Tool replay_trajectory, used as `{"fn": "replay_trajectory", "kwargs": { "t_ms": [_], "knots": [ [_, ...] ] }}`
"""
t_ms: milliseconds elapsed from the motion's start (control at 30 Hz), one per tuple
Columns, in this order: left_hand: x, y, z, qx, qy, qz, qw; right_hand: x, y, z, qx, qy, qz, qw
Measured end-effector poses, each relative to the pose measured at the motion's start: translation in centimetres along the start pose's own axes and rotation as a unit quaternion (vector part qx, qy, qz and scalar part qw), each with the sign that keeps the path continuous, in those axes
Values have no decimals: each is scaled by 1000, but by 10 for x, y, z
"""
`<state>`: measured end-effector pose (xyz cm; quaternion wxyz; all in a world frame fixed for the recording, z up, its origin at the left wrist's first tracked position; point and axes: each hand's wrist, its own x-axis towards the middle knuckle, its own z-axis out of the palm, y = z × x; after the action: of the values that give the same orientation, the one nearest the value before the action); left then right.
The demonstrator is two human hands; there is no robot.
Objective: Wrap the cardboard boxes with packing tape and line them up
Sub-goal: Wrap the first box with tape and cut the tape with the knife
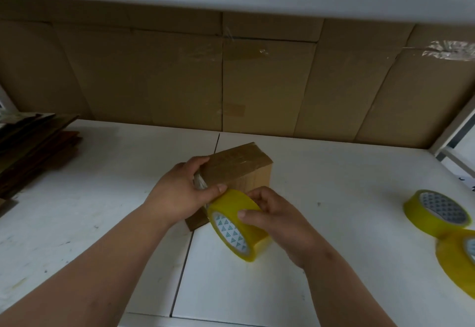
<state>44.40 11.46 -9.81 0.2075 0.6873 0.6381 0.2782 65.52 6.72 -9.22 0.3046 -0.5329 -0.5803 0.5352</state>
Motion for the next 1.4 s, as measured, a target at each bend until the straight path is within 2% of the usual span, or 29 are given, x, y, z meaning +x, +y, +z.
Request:
{"fn": "replay_trajectory", "kwargs": {
  "t_ms": [200,433,767,967,1033,1100,1200,1400],
  "knots": [
    [11,-1,-4,62,-23,21,998,-9,28,26,168,-59,-15,984],
    [16,-2,-11,88,-80,16,993,-15,33,42,127,-18,-41,991],
    [14,7,-20,107,-121,-17,987,-22,43,48,138,-17,-51,989],
    [0,13,-21,-36,-157,-89,983,-20,41,47,133,-11,-60,989],
    [-6,9,-15,-172,-116,-93,974,-18,39,46,131,-7,-60,990],
    [-15,8,-7,-287,-40,-116,950,-17,35,45,121,-8,-61,991],
    [-25,8,3,-288,41,-148,945,-17,34,40,104,-15,-66,992],
    [-40,11,6,-369,-4,-225,902,-19,29,27,80,-66,-59,993]
  ]
}}
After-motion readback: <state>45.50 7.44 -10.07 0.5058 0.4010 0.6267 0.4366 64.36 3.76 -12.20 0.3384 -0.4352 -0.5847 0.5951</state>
